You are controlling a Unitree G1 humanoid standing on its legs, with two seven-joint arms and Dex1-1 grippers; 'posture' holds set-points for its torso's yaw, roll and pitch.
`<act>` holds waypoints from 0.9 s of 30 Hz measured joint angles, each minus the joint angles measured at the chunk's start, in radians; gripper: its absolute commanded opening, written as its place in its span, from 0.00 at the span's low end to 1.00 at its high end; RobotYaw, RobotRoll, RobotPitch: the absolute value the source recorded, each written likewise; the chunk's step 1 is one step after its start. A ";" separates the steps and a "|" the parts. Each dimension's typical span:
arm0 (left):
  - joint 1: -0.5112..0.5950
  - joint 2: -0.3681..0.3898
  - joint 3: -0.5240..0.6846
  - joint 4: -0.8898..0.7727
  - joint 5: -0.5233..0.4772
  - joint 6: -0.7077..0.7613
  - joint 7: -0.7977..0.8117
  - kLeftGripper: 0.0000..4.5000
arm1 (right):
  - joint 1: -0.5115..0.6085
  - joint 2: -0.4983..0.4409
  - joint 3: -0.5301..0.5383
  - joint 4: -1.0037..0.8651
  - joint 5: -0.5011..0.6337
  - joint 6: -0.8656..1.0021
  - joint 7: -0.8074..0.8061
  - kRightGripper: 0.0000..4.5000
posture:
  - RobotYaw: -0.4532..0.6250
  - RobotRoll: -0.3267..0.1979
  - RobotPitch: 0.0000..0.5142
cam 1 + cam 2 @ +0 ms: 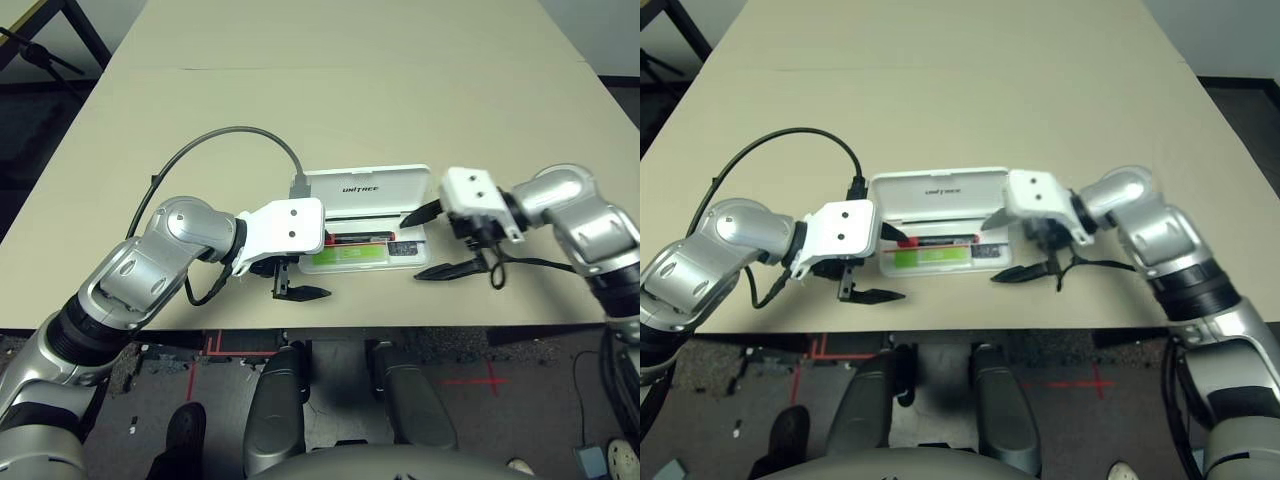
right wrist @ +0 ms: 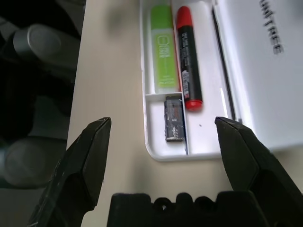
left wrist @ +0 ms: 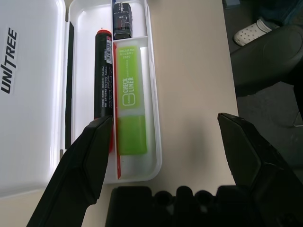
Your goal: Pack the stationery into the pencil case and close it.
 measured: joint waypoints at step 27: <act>0.008 -0.002 0.002 0.010 0.000 0.002 0.010 0.91 | 0.360 -0.181 -0.334 -0.027 0.173 0.124 -0.088 1.00 | 0.43 0.62 0.40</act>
